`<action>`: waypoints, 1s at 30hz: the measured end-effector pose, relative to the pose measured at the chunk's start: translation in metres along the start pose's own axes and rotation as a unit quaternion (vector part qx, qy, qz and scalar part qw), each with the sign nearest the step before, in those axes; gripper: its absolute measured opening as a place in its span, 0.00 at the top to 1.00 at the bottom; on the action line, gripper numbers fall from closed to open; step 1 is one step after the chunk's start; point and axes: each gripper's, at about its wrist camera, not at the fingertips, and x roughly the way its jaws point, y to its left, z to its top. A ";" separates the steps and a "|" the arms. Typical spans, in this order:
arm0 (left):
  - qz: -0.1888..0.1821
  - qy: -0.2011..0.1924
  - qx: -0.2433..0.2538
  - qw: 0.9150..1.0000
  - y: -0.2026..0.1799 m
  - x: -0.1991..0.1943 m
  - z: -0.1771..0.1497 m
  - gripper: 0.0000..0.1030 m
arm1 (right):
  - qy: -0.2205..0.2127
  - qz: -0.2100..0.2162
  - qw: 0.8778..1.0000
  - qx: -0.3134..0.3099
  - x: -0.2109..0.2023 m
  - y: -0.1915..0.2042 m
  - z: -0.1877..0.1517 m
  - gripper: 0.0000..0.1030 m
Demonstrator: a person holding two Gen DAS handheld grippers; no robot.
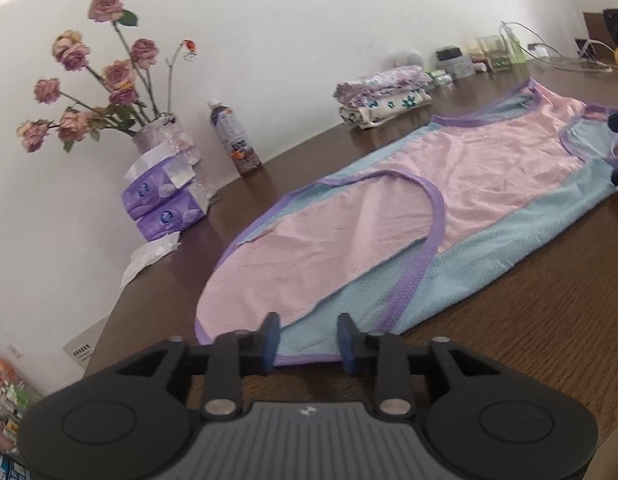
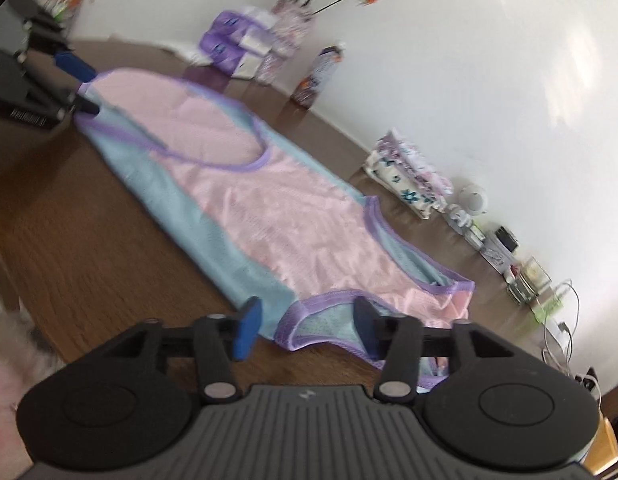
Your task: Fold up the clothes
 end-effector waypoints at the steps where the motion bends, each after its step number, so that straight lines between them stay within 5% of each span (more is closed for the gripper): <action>1: 0.008 -0.016 -0.006 1.000 0.002 -0.006 0.002 0.46 | -0.004 -0.008 1.000 0.008 -0.003 -0.003 0.001 0.42; 3: 0.013 -0.050 -0.020 0.998 0.004 -0.018 0.006 0.23 | -0.010 -0.027 0.999 0.021 -0.005 -0.008 0.003 0.29; 6: -0.014 -0.074 -0.053 0.996 0.004 -0.026 0.013 0.09 | -0.015 -0.039 0.999 0.033 -0.007 -0.007 0.005 0.19; 9: -0.063 -0.054 -0.091 0.992 -0.003 -0.021 0.017 0.07 | -0.023 -0.048 0.998 0.039 -0.010 -0.002 0.004 0.01; 13: -0.115 -0.024 -0.111 0.987 -0.015 -0.017 0.016 0.07 | -0.029 -0.053 0.997 0.045 -0.016 0.003 -0.002 0.01; 25: -0.107 -0.036 -0.069 0.991 -0.031 -0.033 0.022 0.05 | -0.073 -0.060 0.989 0.112 -0.026 -0.010 -0.008 0.01; 30: -0.112 -0.039 -0.059 0.991 -0.021 -0.037 0.018 0.05 | -0.076 -0.060 0.991 0.090 -0.026 -0.018 -0.014 0.01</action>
